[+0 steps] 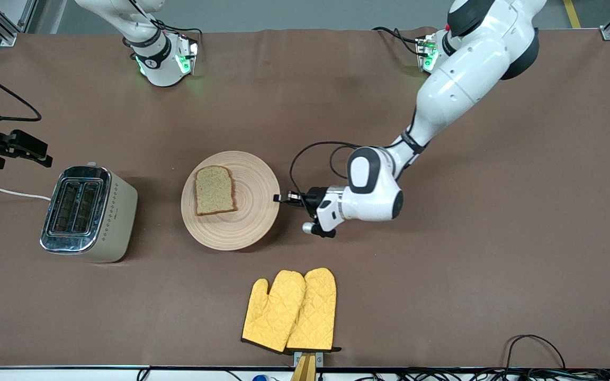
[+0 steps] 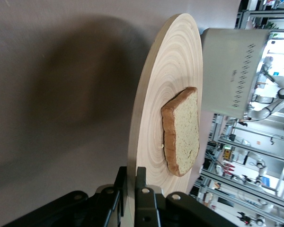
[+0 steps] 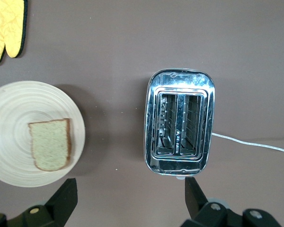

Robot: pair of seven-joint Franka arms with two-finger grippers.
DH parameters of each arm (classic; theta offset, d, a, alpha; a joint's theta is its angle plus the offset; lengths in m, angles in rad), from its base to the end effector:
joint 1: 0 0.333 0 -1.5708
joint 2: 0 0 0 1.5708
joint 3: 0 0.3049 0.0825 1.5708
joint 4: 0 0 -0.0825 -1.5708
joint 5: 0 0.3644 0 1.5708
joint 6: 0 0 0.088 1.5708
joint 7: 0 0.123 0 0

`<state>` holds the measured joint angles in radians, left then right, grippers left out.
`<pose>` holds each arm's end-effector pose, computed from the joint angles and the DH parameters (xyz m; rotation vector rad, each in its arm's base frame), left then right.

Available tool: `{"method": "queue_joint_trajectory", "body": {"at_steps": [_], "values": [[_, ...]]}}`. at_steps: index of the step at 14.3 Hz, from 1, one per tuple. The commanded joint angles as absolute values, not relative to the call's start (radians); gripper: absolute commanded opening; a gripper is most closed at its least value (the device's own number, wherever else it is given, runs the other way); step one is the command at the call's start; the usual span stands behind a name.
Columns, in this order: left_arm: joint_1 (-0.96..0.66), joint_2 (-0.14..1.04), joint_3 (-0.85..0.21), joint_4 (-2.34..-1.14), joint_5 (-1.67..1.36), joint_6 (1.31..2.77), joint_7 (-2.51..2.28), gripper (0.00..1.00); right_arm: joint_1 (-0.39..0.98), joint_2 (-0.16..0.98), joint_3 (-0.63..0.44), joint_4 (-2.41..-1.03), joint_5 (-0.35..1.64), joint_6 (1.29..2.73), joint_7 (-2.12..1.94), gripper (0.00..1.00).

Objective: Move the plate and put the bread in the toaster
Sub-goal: 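Slide the plate with the left gripper toward the toaster, then release the plate and withdraw the left gripper while the right gripper reaches the bread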

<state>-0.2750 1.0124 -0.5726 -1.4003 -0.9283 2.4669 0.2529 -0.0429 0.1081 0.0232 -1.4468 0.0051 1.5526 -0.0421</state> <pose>0.5419 -0.4836 0.1729 2.0916 -0.0628 -0.2603 0.5656 -0.0112 0.5923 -3.1337 -0.0350 0.0032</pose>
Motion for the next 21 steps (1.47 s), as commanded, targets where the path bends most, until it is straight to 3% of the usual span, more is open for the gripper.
{"method": "queue_joint_trajectory", "body": {"at_steps": [1, 3, 4, 5, 6, 8, 12, 14, 19, 21], "values": [[-0.294, 1.078, -0.580, -1.329, -0.960, 2.480, 0.330, 0.00, -0.018, 0.089, 0.003, -1.463, -0.008, 1.546, -0.026, 1.00], [-0.290, 1.086, -0.580, -1.330, -0.960, 2.485, 0.341, 0.07, -0.015, 0.094, 0.005, -1.459, -0.008, 1.546, -0.035, 1.00], [-0.282, 1.083, -0.580, -1.331, -0.960, 2.485, 0.342, 0.23, -0.009, 0.094, 0.008, -1.457, -0.008, 1.546, -0.037, 1.00], [-0.276, 1.077, -0.580, -1.333, -0.960, 2.484, 0.342, 0.55, 0.003, 0.094, 0.008, -1.456, -0.009, 1.546, -0.037, 1.00], [-0.264, 1.071, -0.580, -1.335, -0.962, 2.485, 0.336, 0.97, 0.006, 0.094, 0.008, -1.456, -0.008, 1.546, -0.035, 1.00], [-0.200, 1.040, -0.581, -1.335, -0.950, 2.453, 0.316, 1.00, 0.000, 0.095, 0.008, -1.465, 0.001, 1.505, -0.025, 1.00], [-0.045, 0.947, -0.509, -1.322, -0.667, 2.139, 0.289, 1.00, 0.061, 0.089, 0.029, -1.561, 0.012, 1.499, 0.249, 1.00], [0.036, 0.946, -0.500, -1.235, -0.596, 1.948, 0.284, 1.00, 0.116, 0.077, 0.029, -1.636, 0.012, 1.526, 0.468, 1.00], [0.186, 0.836, -0.495, -1.175, -0.323, 1.705, 0.285, 1.00, 0.150, -0.096, 0.032, -2.116, 0.101, 1.969, 0.801, 1.00], [0.189, 0.747, -0.494, -1.175, -0.156, 1.668, 0.284, 1.00, 0.193, -0.103, 0.031, -2.199, 0.106, 2.081, 0.998, 1.00]]}}
